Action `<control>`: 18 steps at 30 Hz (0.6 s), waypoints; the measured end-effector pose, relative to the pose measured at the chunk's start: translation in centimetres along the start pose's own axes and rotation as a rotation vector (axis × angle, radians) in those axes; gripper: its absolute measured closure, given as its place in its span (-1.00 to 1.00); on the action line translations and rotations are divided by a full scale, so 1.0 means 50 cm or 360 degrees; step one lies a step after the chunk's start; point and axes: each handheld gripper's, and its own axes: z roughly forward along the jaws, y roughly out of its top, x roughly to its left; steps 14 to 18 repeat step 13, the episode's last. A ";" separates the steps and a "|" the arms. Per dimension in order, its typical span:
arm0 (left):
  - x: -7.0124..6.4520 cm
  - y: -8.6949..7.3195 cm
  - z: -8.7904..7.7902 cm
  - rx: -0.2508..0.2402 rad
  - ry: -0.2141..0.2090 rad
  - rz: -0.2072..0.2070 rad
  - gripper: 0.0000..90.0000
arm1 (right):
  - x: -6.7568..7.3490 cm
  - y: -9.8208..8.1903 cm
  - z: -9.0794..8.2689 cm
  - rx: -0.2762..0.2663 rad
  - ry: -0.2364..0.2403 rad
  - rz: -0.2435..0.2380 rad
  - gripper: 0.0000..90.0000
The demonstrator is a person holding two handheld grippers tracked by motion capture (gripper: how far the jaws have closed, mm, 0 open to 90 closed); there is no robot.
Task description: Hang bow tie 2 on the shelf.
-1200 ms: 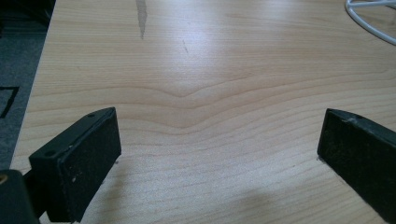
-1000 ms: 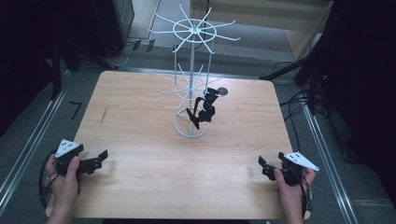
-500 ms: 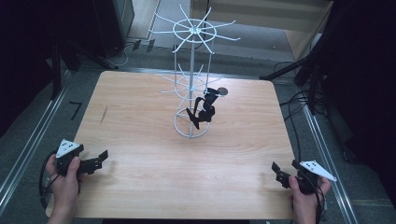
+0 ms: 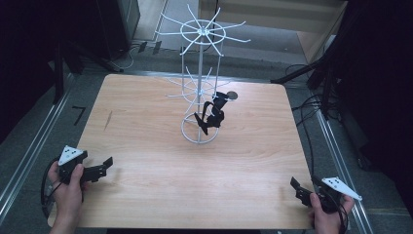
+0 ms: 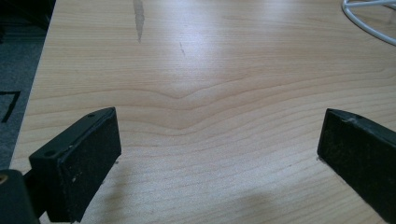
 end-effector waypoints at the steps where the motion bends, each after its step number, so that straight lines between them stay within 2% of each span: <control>1: 0.000 0.000 0.001 -0.0003 0.0000 -0.0006 -1.00 | -0.002 -0.001 -0.001 0.0001 0.0002 0.0004 -0.70; 8: -0.004 -0.001 0.000 0.0005 -0.0001 0.0002 -1.00 | -0.003 -0.007 0.000 0.0010 0.0038 0.0000 -0.70; 11: -0.007 -0.003 -0.002 0.0009 0.0007 0.0015 -1.00 | -0.003 -0.011 -0.004 0.0005 0.0073 0.0024 -0.70; 18: -0.007 -0.002 -0.002 0.0011 0.0006 0.0016 -1.00 | 0.000 -0.012 -0.004 0.0010 0.0080 0.0021 -0.70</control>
